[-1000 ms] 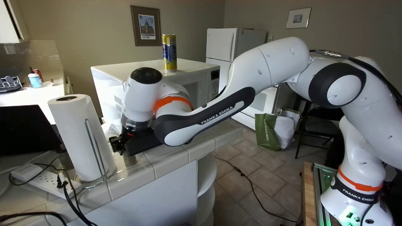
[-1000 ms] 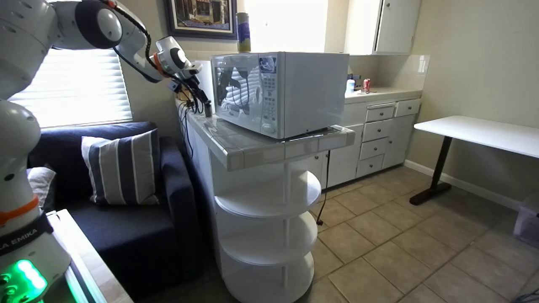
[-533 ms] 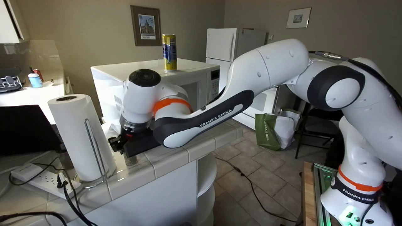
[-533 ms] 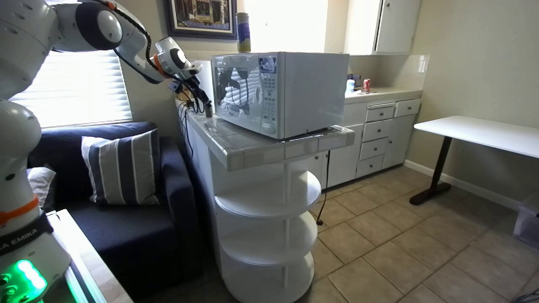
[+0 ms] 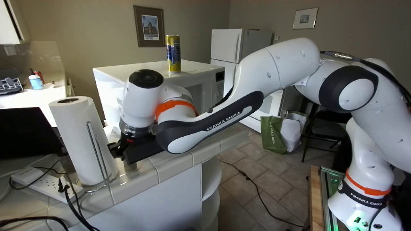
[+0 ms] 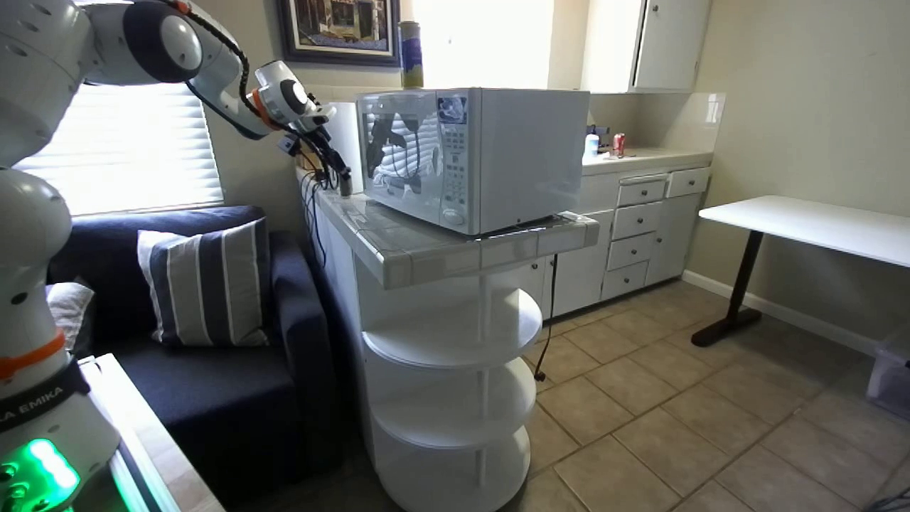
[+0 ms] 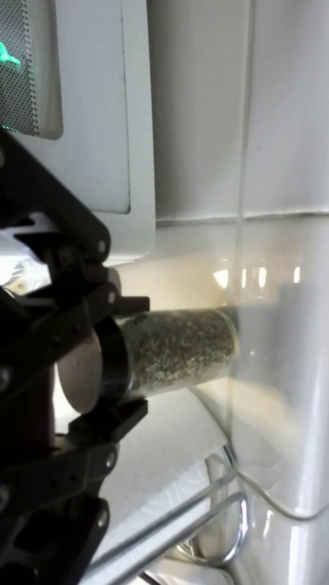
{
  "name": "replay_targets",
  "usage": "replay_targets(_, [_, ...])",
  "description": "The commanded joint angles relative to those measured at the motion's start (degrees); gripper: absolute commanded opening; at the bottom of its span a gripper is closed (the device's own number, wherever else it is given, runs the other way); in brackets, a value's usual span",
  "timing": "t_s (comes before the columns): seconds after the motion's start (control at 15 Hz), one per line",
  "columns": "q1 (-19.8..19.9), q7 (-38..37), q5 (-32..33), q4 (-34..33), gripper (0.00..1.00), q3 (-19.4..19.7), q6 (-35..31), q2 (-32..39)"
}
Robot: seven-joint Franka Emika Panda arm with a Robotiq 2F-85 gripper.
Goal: Remove the spice bottle from the counter onto the top shelf of the kitchen counter
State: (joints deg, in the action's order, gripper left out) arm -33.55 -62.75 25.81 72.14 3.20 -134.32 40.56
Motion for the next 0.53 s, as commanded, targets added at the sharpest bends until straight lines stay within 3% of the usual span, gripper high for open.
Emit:
replay_targets(0.0, [-1.7,-2.6,-0.1,7.8,0.24,-0.4,3.1,-7.1])
replay_targets(0.47, [-2.2,-5.8,2.5,26.7,0.24,-1.9,3.8,-22.3])
